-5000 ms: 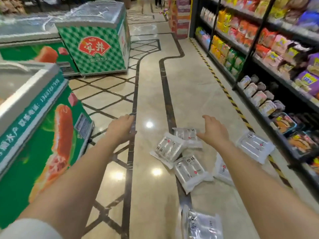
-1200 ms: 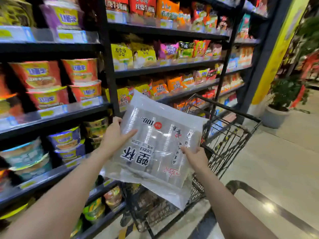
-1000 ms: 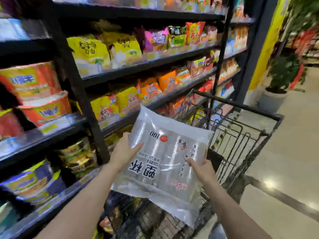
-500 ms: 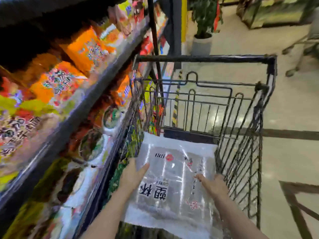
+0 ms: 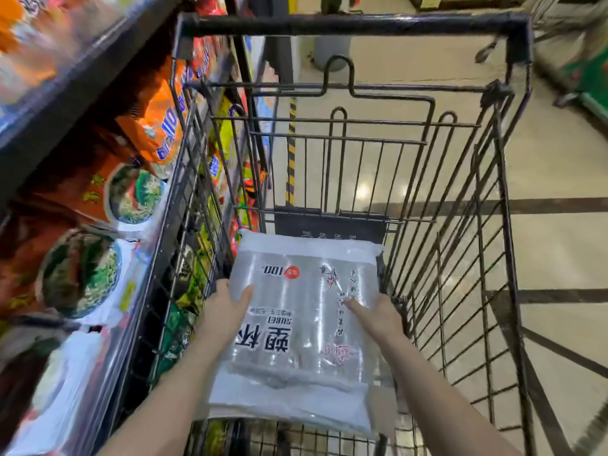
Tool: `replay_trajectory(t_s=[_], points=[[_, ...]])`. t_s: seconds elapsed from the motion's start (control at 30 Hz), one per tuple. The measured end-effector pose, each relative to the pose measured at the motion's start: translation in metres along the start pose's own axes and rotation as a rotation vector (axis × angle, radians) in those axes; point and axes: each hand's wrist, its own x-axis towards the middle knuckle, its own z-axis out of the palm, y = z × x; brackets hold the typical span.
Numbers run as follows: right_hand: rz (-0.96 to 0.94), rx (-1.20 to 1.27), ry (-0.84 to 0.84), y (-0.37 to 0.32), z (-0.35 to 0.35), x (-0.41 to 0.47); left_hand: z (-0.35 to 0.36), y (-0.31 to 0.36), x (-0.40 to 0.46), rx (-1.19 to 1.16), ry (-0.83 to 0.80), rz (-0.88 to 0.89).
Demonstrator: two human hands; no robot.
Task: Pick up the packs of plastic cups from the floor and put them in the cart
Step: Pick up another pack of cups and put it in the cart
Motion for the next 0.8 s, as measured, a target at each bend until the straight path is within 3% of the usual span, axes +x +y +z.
replay_trajectory(t_s=[0.13,0.23,0.33,0.43,0.53,0.67,0.8], points=[[-0.023,-0.029,0.013,-0.003,0.001,0.002,-0.003,0.003,-0.001,0.059,-0.011,0.022],[-0.183,-0.134,0.110,-0.016,-0.003,-0.001,-0.015,0.018,-0.002,0.132,0.035,0.102],[-0.410,-0.445,0.215,-0.044,-0.017,-0.011,-0.035,0.040,0.000,0.242,0.094,0.269],[-0.640,-0.800,0.218,-0.081,-0.042,-0.036,-0.070,0.064,-0.010,0.417,0.149,0.402],[-0.803,-0.967,0.211,-0.112,-0.068,-0.064,-0.112,0.078,-0.037,0.577,0.237,0.465],[-0.943,-1.044,0.192,-0.146,-0.103,-0.103,-0.163,0.080,-0.102,0.674,0.297,0.354],[-1.168,-1.107,0.138,-0.166,-0.125,-0.154,-0.180,0.074,-0.201,0.709,0.404,0.110]])
